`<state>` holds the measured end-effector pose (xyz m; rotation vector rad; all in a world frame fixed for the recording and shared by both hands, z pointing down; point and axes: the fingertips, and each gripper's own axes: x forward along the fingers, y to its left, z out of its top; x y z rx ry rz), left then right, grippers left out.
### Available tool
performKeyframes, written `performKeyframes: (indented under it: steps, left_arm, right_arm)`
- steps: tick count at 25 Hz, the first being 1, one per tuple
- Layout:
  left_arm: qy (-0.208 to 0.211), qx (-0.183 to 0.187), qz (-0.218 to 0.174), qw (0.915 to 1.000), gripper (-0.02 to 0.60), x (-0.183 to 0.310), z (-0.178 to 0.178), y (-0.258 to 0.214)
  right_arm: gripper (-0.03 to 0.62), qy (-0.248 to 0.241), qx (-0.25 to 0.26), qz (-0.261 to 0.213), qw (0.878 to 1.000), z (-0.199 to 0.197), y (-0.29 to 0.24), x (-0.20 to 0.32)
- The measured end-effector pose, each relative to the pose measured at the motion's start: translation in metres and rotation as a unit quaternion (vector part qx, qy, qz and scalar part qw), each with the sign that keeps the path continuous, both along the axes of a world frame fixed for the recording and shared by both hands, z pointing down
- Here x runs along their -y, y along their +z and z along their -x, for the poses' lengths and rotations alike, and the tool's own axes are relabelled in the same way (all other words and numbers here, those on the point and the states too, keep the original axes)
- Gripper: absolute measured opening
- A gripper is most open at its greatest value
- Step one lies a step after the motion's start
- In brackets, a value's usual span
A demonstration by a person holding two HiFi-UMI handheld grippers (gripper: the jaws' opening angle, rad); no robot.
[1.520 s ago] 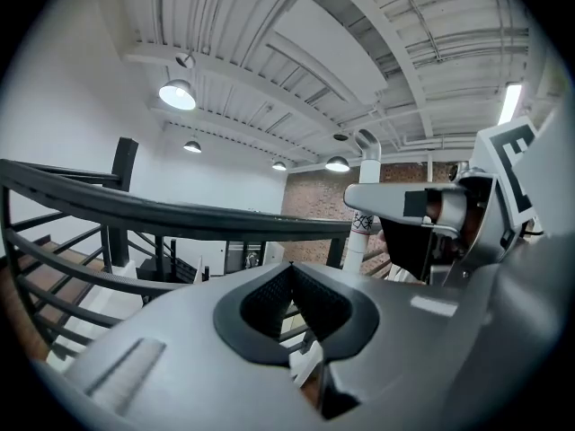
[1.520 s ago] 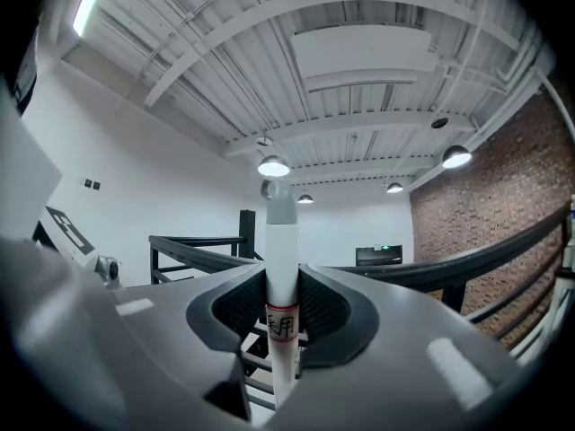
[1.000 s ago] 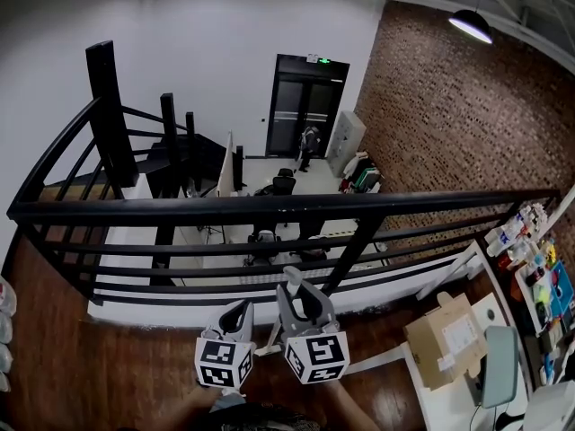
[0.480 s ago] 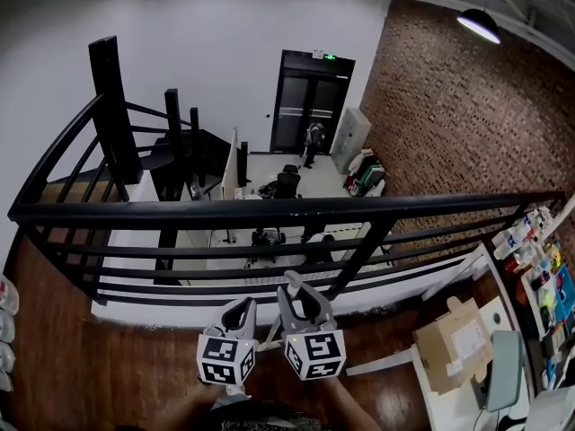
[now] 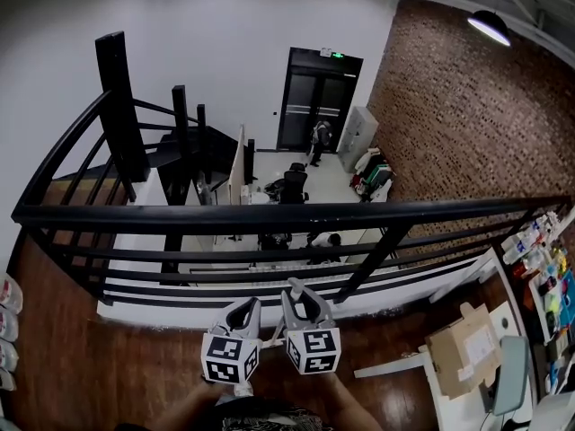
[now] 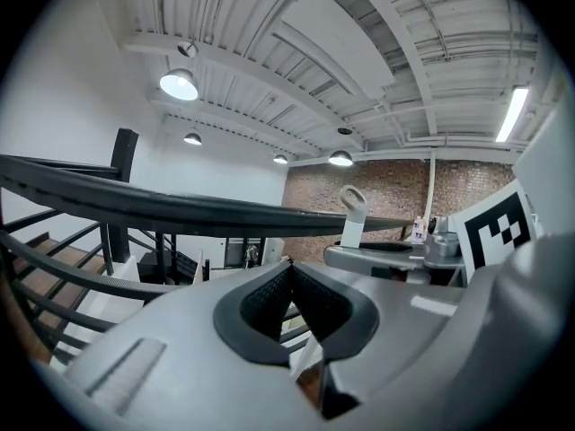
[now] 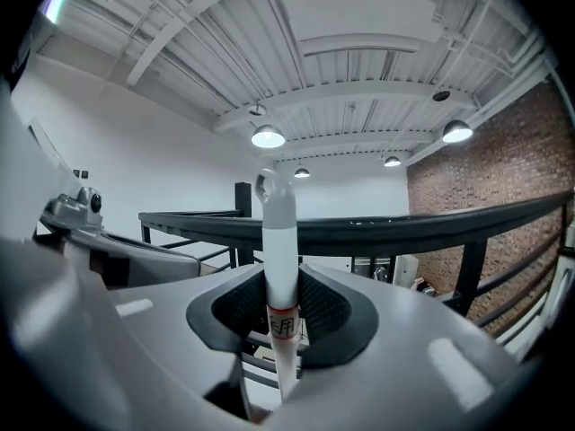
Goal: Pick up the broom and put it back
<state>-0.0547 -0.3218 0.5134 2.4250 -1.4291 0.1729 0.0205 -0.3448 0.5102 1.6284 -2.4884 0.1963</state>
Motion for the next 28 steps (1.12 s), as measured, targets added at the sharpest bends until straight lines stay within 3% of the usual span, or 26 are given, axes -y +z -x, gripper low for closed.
performKeyframes:
  steps: [13,23,28]
  left_arm:
    - [0.02,0.014,0.016,0.9996,0.006,0.014,0.03,0.021]
    - [0.004,0.015,0.036,0.9992,0.006,0.028,0.059,0.037]
    - [-0.01,0.016,0.04,0.999,0.006,0.039,0.074,0.042]
  right_arm:
    - [0.095,0.02,-0.017,0.052,0.998,0.029,0.063,0.038]
    - [0.097,0.021,-0.033,0.099,0.994,0.049,0.106,0.066]
    - [0.097,0.007,-0.04,0.096,0.995,0.066,0.111,0.088]
